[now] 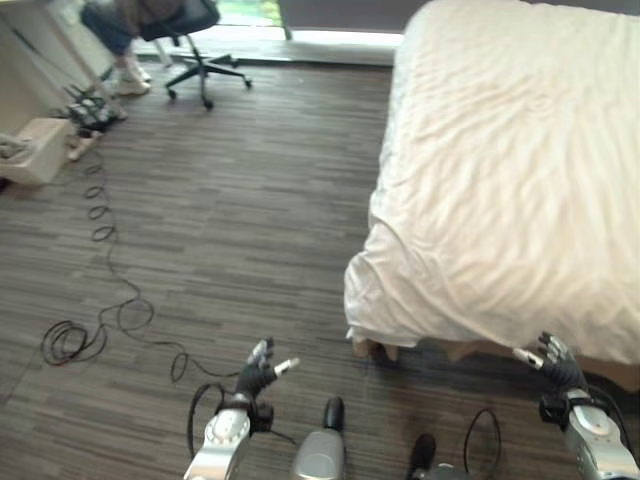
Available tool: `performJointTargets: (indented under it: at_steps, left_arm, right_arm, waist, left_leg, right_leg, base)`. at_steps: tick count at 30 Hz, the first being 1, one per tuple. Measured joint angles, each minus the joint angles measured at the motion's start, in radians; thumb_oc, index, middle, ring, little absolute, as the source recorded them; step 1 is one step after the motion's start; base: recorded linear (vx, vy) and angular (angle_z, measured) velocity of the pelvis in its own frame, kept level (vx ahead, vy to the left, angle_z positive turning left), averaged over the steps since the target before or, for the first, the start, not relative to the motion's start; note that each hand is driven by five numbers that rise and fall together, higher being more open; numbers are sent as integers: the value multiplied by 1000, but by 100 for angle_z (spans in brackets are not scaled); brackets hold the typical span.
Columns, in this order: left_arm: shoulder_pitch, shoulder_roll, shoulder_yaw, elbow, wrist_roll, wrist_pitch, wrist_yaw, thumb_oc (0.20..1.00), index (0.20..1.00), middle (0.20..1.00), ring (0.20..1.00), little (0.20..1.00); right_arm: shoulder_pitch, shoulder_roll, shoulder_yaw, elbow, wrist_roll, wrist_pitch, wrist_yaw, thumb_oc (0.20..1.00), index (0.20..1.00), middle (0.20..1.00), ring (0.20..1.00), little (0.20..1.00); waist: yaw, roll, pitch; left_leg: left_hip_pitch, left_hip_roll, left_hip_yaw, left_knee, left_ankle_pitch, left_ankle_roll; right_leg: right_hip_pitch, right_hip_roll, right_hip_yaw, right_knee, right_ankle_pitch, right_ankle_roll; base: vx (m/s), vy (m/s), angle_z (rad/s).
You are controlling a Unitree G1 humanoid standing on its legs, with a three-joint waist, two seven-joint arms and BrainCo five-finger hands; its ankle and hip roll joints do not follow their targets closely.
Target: Making the bed.
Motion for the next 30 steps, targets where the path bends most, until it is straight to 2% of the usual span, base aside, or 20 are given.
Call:
performJointTargets:
  at_steps: [2, 3, 4, 5, 6, 7, 8, 9, 10, 13, 17, 23, 24, 27, 30]
  left_arm:
    - [-5, -9, -17, -108, -72, -4, -8, 1000, 1000, 1000, 1000, 1000]
    - [-3, -12, -29, -152, -110, -6, -15, 1000, 1000, 1000, 1000, 1000]
    - [-7, -20, -35, -180, -146, -7, -25, 1000, 1000, 1000, 1000, 1000]
    - [-18, -31, -44, -196, -196, -7, -34, 1000, 1000, 1000, 1000, 1000]
    - [-46, -53, -56, -198, -266, -7, -42, 1000, 1000, 1000, 1000, 1000]
    - [-66, -61, -69, -194, -299, -8, -44, 1000, 1000, 1000, 1000, 1000]
    - [-88, -69, -81, -192, -317, -9, -47, 1000, 1000, 1000, 1000, 1000]
    - [-139, -78, -106, -184, -349, -10, -46, 1000, 1000, 1000, 1000, 1000]
    - [-163, -77, -121, -181, -352, -12, -44, 1000, 1000, 1000, 1000, 1000]
    - [-194, -96, -152, -175, -387, -24, -46, 1000, 1000, 1000, 1000, 1000]
    - [-218, -109, -182, -173, -413, -31, -50, 1000, 1000, 1000, 1000, 1000]
    - [-329, -142, -207, -139, -535, -51, -49, 1000, 1000, 1000, 1000, 1000]
    - [-356, -171, -211, -118, -605, -61, -58, 200, 200, 200, 200, 200]
    - [-483, -219, -296, -19, -765, -60, -95, 200, 200, 200, 200, 200]
    - [-657, -221, -341, 54, -814, -64, -112, 200, 200, 200, 200, 200]
  right_arm:
    - [-32, 26, -12, -35, 14, -4, -22, 1000, 1000, 1000, 1000, 1000]
    - [-49, 39, -10, -58, 26, -13, -32, 956, 956, 956, 956, 956]
    - [-66, 57, -9, -87, 42, -23, -38, 1000, 1000, 1000, 1000, 1000]
    - [-87, 83, -3, -105, 58, -36, -39, 1000, 1000, 1000, 1000, 1000]
    - [-130, 112, 30, -112, 81, -42, -42, 953, 953, 953, 953, 953]
    - [-156, 122, 53, -112, 88, -43, -46, 1000, 1000, 1000, 1000, 1000]
    - [-185, 134, 73, -112, 91, -46, -47, 959, 959, 959, 959, 959]
    - [-243, 163, 107, -112, 101, -47, -50, 231, 231, 231, 231, 231]
    - [-276, 176, 128, -111, 116, -47, -59, 200, 200, 200, 200, 200]
    - [-343, 224, 161, -113, 167, -51, -56, 200, 200, 200, 200, 200]
    - [-382, 332, 148, -118, 368, -111, -33, 200, 200, 200, 200, 200]
    - [-533, 412, 150, -115, 553, -175, -11, 200, 200, 200, 200, 200]
    - [-563, 415, 159, -111, 565, -190, -13, 200, 200, 200, 200, 200]
    - [-665, 425, 184, -88, 582, -202, -13, 200, 200, 200, 200, 200]
    - [-757, 432, 217, -32, 583, -204, -14, 200, 200, 200, 200, 200]
  waist:
    - [-10, -6, 10]
    - [-8, -11, 13]
    - [-6, -13, 15]
    - [-8, -16, 16]
    - [-10, -19, 16]
    - [-10, -20, 16]
    - [-9, -22, 15]
    - [-9, -25, 16]
    - [-8, -26, 16]
    - [-3, -29, 19]
    - [17, -42, 54]
    - [53, -54, 92]
    - [57, -54, 97]
    - [65, -62, 143]
    - [39, -86, 167]
  left_leg:
    - [14, 2, 21, -42, 11, 14]
    - [15, 2, 35, -51, 12, 17]
    - [10, -2, 44, -54, 12, 20]
    - [11, -8, 52, -57, 13, 21]
    - [9, -16, 58, -61, 15, 24]
    - [4, -19, 59, -64, 18, 28]
    - [-6, -22, 61, -67, 23, 33]
    - [-31, -25, 65, -71, 37, 45]
    - [-45, -30, 73, -71, 41, 50]
    - [-62, -36, 94, -75, 43, 55]
    - [-81, -42, 81, -75, 44, 55]
    - [-154, -45, 75, -65, 50, 57]
    - [-171, -48, 72, -57, 50, 57]
    - [-192, -54, 68, -48, 51, 58]
    - [-220, -55, 76, -45, 54, 62]
  right_leg:
    - [-9, -7, -3, 0, 2, 3]
    - [-20, -12, 9, 0, 5, 2]
    - [-28, -18, 13, 0, 8, 3]
    - [-31, -24, 14, 0, 11, 8]
    - [-36, -29, 17, 0, 17, 17]
    - [-45, -35, 22, 0, 20, 21]
    - [-59, -37, 26, 0, 23, 23]
    - [-89, -36, 32, 2, 36, 23]
    - [-107, -41, 39, 3, 48, 24]
    - [-135, -50, 58, 5, 54, 29]
    - [-145, -50, 40, 5, 50, 34]
    - [-209, -51, 33, 6, 59, 31]
    - [-221, -54, 31, 6, 61, 33]
    - [-238, -60, 29, 6, 66, 35]
    - [-270, -63, 37, 6, 73, 37]
  base:
    - [106, 52, 1]
    - [110, 36, -21]
    - [64, 34, -20]
    - [27, 47, -11]
    - [-15, 69, -6]
    - [-9, 55, -6]
    - [-49, 104, -8]
    - [-47, 94, -13]
    - [-55, 117, -15]
    - [7, 77, -19]
    - [-22, 44, 9]
    - [-17, 39, 5]
    - [-20, 42, 6]
    - [6, 65, 4]
    - [16, 64, -6]
